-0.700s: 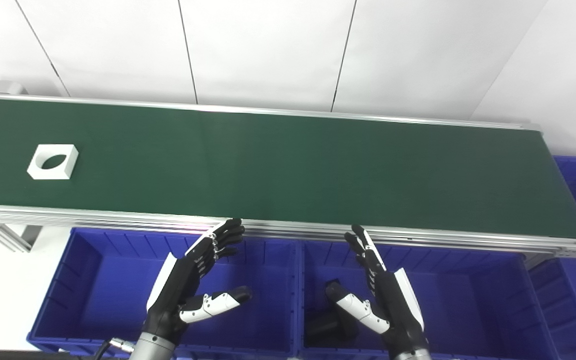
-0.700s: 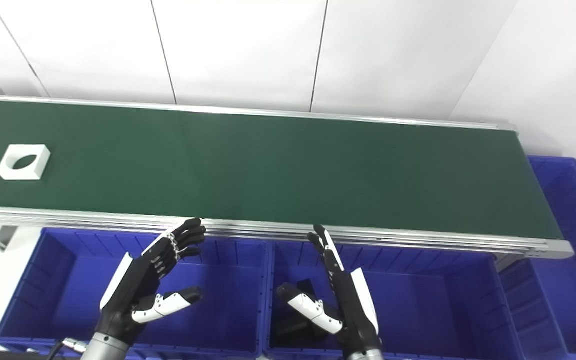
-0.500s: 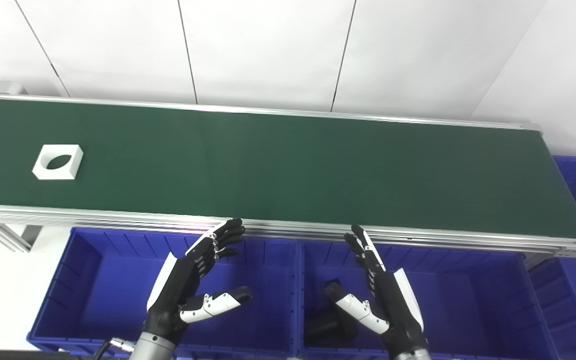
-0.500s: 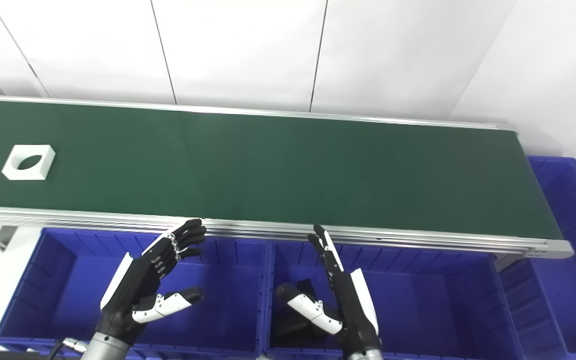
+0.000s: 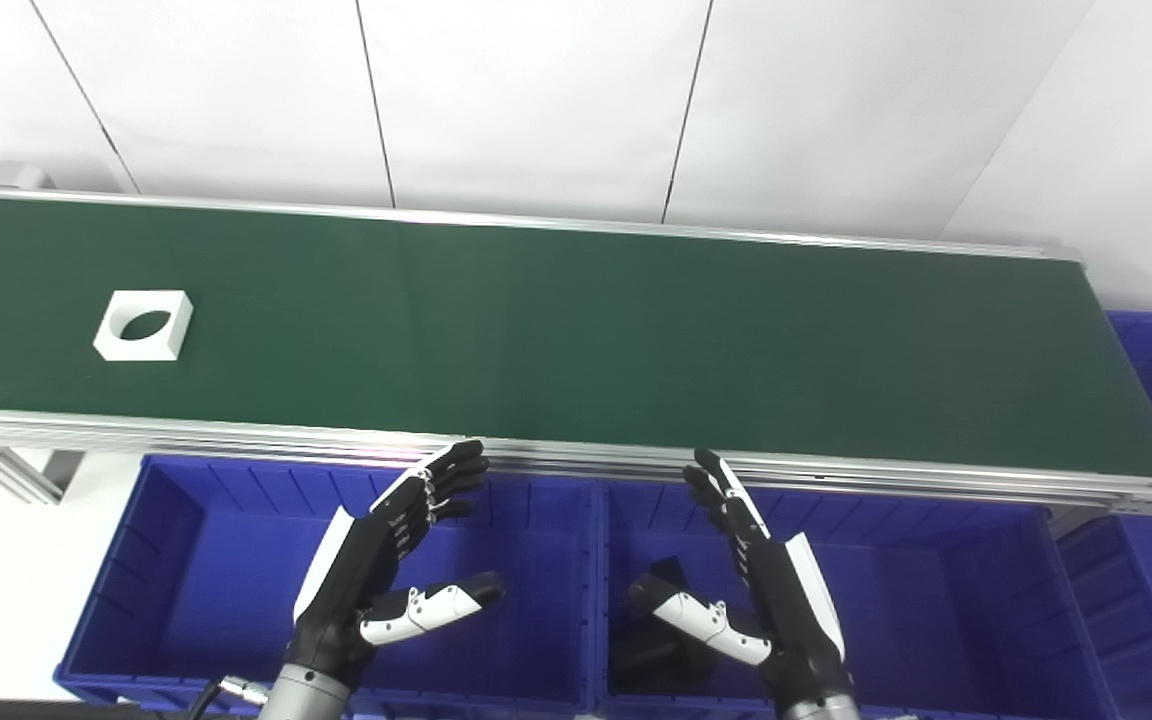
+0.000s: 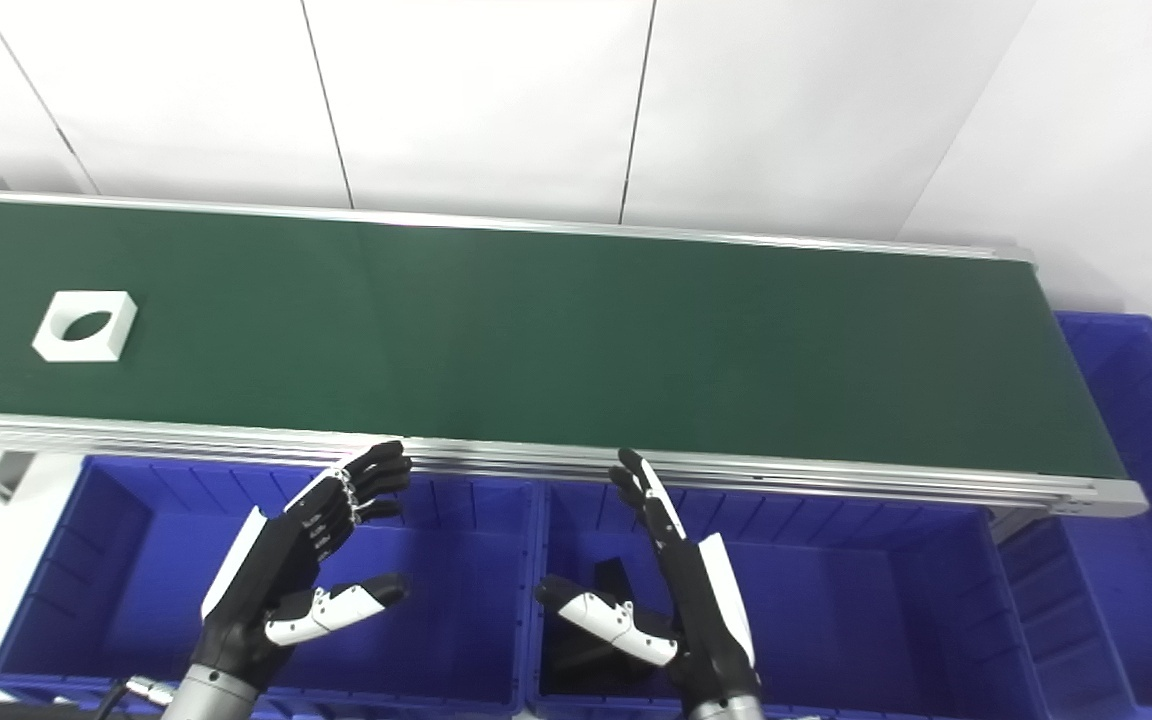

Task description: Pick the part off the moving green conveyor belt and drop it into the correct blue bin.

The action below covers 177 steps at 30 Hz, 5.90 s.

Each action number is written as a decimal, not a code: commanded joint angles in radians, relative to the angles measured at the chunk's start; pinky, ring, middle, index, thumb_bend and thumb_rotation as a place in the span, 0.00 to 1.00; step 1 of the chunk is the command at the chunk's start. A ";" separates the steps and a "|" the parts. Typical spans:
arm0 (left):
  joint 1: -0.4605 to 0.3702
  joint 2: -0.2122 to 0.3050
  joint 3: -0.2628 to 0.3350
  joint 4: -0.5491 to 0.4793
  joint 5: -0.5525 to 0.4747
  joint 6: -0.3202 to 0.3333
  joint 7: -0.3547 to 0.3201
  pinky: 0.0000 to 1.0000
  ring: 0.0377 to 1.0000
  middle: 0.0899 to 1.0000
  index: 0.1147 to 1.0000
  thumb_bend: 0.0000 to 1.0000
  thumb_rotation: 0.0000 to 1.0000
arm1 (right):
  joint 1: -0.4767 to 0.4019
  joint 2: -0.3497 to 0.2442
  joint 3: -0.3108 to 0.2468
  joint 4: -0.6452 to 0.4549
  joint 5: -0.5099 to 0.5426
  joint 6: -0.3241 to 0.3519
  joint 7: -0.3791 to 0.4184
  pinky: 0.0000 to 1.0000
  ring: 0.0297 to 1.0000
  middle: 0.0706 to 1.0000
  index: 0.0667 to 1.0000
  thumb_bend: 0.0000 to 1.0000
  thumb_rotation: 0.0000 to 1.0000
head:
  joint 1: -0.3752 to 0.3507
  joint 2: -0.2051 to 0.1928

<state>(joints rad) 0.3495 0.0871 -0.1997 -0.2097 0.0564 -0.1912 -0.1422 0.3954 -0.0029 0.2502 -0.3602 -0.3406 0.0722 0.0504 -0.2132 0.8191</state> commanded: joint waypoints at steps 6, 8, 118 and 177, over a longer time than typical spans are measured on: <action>-0.012 -0.004 0.000 -0.019 0.005 -0.024 0.002 0.77 0.82 0.83 0.82 0.75 0.45 | -0.011 -0.006 0.013 -0.036 -0.069 -0.022 -0.016 0.91 0.95 0.95 0.91 0.83 0.50 | -0.001 0.002; -0.013 -0.005 0.000 -0.017 0.002 -0.026 0.002 0.77 0.82 0.83 0.82 0.75 0.45 | -0.012 -0.004 0.013 -0.034 -0.078 -0.024 -0.017 0.92 0.96 0.95 0.90 0.84 0.49 | -0.001 0.002; -0.876 0.311 0.034 0.598 0.444 0.227 0.012 0.89 0.96 0.97 0.95 0.84 0.32 | -0.110 0.010 -0.092 0.292 0.174 -0.294 -0.095 0.83 0.84 0.87 0.93 0.82 0.50 | 0.198 -0.183; -0.925 0.258 -0.183 0.718 0.557 0.146 -0.048 0.31 0.34 0.41 0.48 0.50 0.00 | -0.094 0.016 -0.109 0.284 0.181 -0.349 -0.106 0.81 0.83 0.86 0.90 0.80 0.51 | 0.253 -0.208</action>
<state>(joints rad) -0.5414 0.3223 -0.3876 0.5381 0.6096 -0.0572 -0.1859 0.3012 0.0036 0.1423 -0.0395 -0.1665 -0.2163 -0.0476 0.0384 0.6120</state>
